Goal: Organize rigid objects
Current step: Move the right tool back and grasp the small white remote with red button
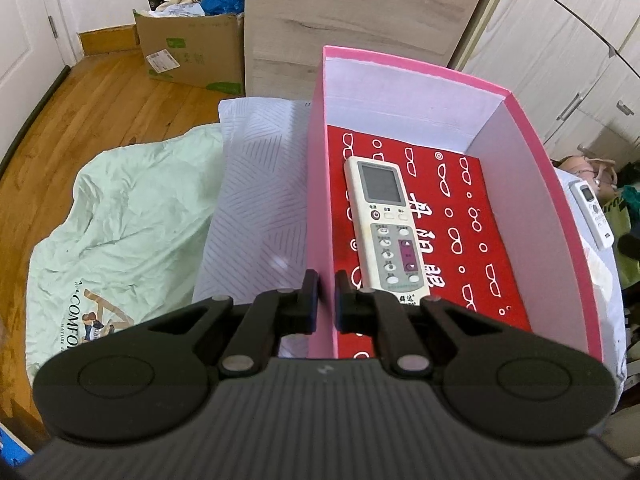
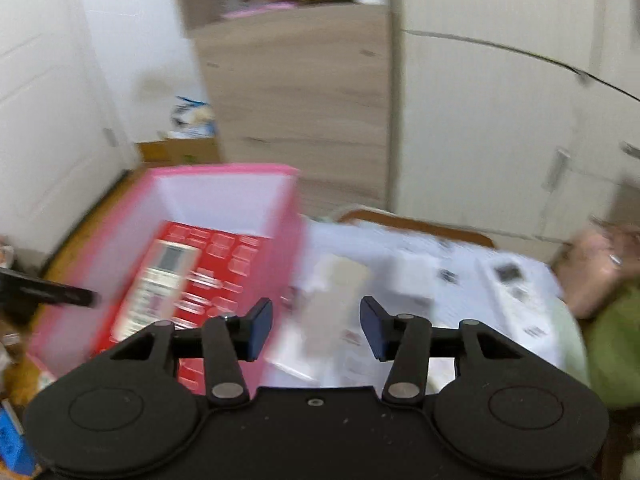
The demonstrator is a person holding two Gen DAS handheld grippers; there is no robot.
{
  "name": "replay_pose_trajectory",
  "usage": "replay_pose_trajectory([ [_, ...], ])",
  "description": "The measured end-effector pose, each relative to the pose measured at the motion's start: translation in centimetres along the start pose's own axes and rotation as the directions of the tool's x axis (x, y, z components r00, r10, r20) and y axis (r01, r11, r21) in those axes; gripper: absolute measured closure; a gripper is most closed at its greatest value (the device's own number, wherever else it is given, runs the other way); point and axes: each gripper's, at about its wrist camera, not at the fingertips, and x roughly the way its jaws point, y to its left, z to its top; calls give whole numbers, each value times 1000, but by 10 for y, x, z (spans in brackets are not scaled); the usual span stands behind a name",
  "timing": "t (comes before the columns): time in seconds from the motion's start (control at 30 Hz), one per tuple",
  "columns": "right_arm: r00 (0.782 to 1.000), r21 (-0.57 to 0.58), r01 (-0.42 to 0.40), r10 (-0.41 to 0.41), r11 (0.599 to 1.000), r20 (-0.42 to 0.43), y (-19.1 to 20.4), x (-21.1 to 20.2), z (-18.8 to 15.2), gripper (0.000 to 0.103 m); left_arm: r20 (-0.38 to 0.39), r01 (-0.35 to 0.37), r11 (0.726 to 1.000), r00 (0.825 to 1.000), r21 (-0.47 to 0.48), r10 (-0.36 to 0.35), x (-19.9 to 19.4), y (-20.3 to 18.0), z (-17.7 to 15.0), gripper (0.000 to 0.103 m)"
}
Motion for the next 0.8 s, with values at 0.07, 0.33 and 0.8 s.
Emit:
replay_pose_trajectory([
  [0.07,999,40,14,-12,999,-33,-19,5,-12,49,1,2,1000,1000,-7,-2,0,2,1,95],
  [0.33,991,200,-56,79,978,-111,-62,33,-29,49,16,-34,999,999,-4,34,0,-4,2,97],
  [0.8,968,-8,18,-19,1000,-251,-11,99,-36,50,17,-79,996,997,30,79,6,-9,1,97],
])
